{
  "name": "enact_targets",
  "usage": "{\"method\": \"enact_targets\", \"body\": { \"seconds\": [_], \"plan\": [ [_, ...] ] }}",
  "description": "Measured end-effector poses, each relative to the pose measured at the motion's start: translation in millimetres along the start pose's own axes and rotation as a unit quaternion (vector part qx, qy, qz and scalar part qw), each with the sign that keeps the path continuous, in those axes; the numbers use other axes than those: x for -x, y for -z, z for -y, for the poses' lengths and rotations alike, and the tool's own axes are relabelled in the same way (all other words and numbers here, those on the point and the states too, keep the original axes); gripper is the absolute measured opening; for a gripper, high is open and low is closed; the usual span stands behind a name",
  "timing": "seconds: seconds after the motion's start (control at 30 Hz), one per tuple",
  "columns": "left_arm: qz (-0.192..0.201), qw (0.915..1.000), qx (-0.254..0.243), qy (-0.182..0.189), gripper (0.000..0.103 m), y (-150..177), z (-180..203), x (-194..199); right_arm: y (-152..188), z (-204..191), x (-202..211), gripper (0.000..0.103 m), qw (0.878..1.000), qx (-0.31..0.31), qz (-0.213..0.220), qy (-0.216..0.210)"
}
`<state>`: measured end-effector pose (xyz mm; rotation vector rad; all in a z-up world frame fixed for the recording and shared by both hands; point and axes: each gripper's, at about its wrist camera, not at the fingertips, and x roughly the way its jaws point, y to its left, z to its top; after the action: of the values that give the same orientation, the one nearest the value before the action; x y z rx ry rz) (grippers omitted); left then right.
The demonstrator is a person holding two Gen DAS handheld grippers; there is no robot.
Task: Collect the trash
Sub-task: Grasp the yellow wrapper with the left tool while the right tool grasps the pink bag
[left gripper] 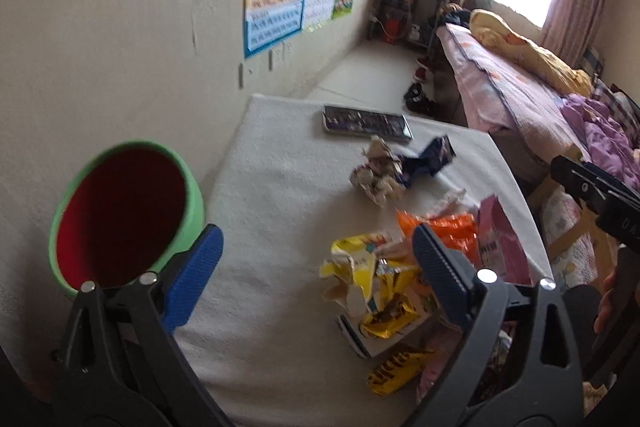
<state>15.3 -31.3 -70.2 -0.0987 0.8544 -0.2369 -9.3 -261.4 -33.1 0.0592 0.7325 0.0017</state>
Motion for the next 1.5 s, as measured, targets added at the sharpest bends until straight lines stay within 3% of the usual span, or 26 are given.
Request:
{"method": "enact_targets", "body": {
  "seconds": [0.13, 0.2, 0.27, 0.37, 0.47, 0.63, 0.7, 0.87, 1.07, 1.27, 1.33, 1.5],
  "plan": [
    [-0.075, 0.9965, -0.006, 0.037, 0.063, 15.9, 11.0, -35.3, 22.6, 6.8, -13.1, 0.096, 0.997, -0.01, -0.067, -0.036],
    [-0.098, 0.9938, -0.015, 0.051, 0.06, 21.7, 18.7, -44.6, 30.1, 9.5, -18.0, 0.094, 0.995, -0.02, -0.089, -0.04],
    [-0.105, 0.9925, -0.028, 0.057, 0.06, 25.0, 22.3, -44.5, 35.1, 12.3, -21.2, 0.082, 0.993, -0.025, -0.107, -0.051],
    [-0.122, 0.9896, -0.044, 0.062, 0.05, 26.7, 26.9, -47.4, 40.4, 14.0, -30.7, 0.066, 0.986, -0.036, -0.141, -0.077],
    [-0.133, 0.9881, -0.04, 0.066, 0.046, 27.1, 23.4, -50.6, 49.6, 15.7, -42.4, 0.062, 0.976, -0.059, -0.181, -0.107],
    [-0.124, 0.9893, -0.034, 0.068, 0.046, 28.7, 18.4, -46.6, 54.6, 15.4, -51.2, 0.061, 0.97, -0.061, -0.204, -0.114],
    [-0.12, 0.9899, -0.03, 0.069, 0.046, 28.9, 15.2, -41.6, 56.0, 16.1, -54.9, 0.054, 0.965, -0.065, -0.216, -0.132],
    [-0.1, 0.9908, -0.025, 0.089, 0.046, 26.6, 12.3, -26.2, 50.9, 15.8, -47.9, 0.043, 0.966, -0.069, -0.194, -0.156],
    [-0.102, 0.9874, -0.061, 0.104, 0.046, 23.8, 29.7, -30.5, 37.6, 17.7, -36.5, 0.042, 0.972, -0.074, -0.161, -0.156],
    [-0.124, 0.9865, -0.063, 0.086, 0.042, 27.1, 35.4, -52.9, 35.1, 21.2, -32.4, 0.042, 0.973, -0.079, -0.152, -0.153],
    [-0.134, 0.9856, -0.062, 0.082, 0.029, 27.5, 33.4, -59.1, 35.3, 21.0, -32.3, 0.042, 0.973, -0.079, -0.152, -0.154],
    [-0.121, 0.9881, -0.04, 0.087, 0.009, 23.2, 22.9, -50.7, 31.5, 15.7, -24.9, 0.042, 0.974, -0.071, -0.139, -0.162]
  ]
}}
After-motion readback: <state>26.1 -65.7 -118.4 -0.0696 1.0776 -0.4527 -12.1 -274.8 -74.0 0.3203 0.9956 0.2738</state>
